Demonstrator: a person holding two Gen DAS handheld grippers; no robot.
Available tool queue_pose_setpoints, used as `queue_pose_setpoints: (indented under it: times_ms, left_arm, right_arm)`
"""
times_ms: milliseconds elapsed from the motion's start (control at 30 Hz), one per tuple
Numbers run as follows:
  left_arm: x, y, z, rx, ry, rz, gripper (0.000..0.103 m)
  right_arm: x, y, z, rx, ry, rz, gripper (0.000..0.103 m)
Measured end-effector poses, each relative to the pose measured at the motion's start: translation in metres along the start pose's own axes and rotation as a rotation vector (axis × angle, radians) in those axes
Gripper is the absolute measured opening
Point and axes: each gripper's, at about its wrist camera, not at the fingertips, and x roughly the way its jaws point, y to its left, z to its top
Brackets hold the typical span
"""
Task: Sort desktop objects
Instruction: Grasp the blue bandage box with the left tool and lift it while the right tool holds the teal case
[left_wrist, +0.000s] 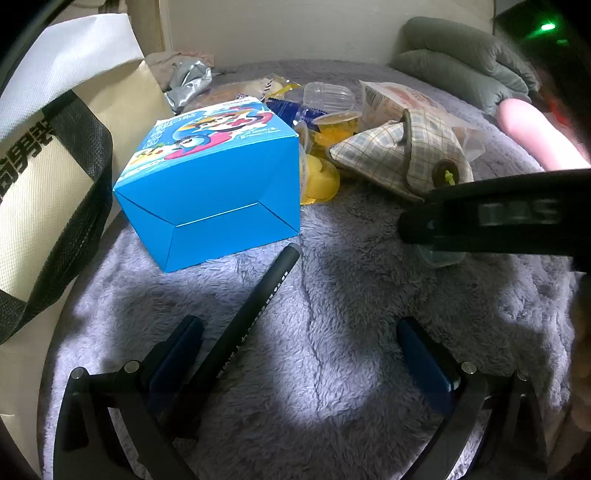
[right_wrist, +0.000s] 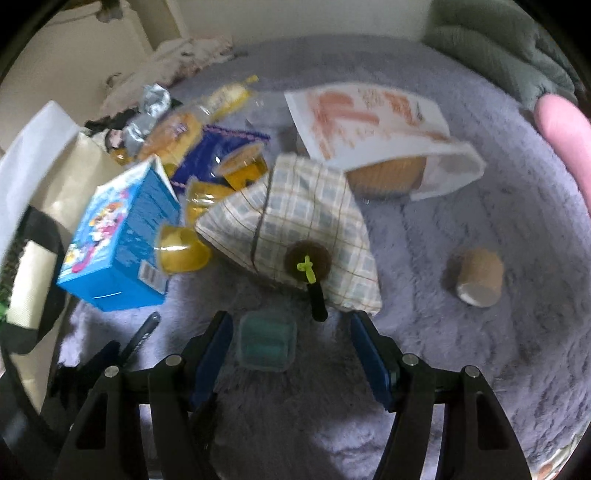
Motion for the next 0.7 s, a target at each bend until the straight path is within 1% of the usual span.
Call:
queue_pose_setpoints:
  times_ms: [67,167,233,267,300,333,367,433,500,567,633,700]
  left_arm:
    - [0.000,0.001,0.000,0.000,0.000,0.000,0.102]
    - [-0.002,-0.002,-0.003,-0.003,0.002,-0.002,0.102]
    - [-0.002,-0.001,-0.003,-0.002,0.005,-0.002,0.102]
    - [-0.003,-0.002,-0.004,-0.002,0.007,-0.002,0.102]
    - [-0.004,-0.002,-0.004,-0.003,0.011,-0.003,0.102]
    - [-0.003,-0.002,-0.002,-0.004,0.014,-0.003,0.102]
    - [-0.001,0.000,0.003,-0.004,0.016,-0.001,0.102]
    - [-0.002,0.000,0.003,-0.001,0.012,0.013,0.102]
    - [-0.006,0.000,0.006,0.001,0.003,0.033,0.102]
    - [-0.007,0.000,0.017,0.001,-0.023,0.067,0.102]
    - [-0.017,0.002,0.023,-0.001,-0.060,0.094,0.102]
    - [-0.025,0.006,0.031,-0.013,-0.079,0.083,0.102]
  right_arm:
    - [0.012,0.000,0.003,0.017,0.030,-0.010,0.064]
    - [0.020,0.008,0.006,0.001,0.013,-0.058,0.064]
    - [0.023,0.009,0.007,0.007,0.002,-0.074,0.064]
    - [0.023,0.009,0.006,0.007,-0.003,-0.079,0.061]
    - [0.022,0.008,0.005,-0.007,-0.004,-0.091,0.052]
    - [0.020,0.008,0.004,-0.024,-0.005,-0.100,0.046]
    - [0.019,0.007,0.003,-0.033,-0.006,-0.094,0.031]
    - [0.012,-0.002,0.002,-0.009,-0.010,-0.055,0.031]
    - [0.006,-0.014,0.002,0.050,-0.009,0.012,0.031]
    - [-0.005,-0.027,0.003,0.106,-0.022,0.083,0.031]
    - [-0.016,-0.033,0.004,0.143,-0.048,0.136,0.031]
    - [-0.028,-0.040,0.004,0.179,-0.087,0.182,0.031]
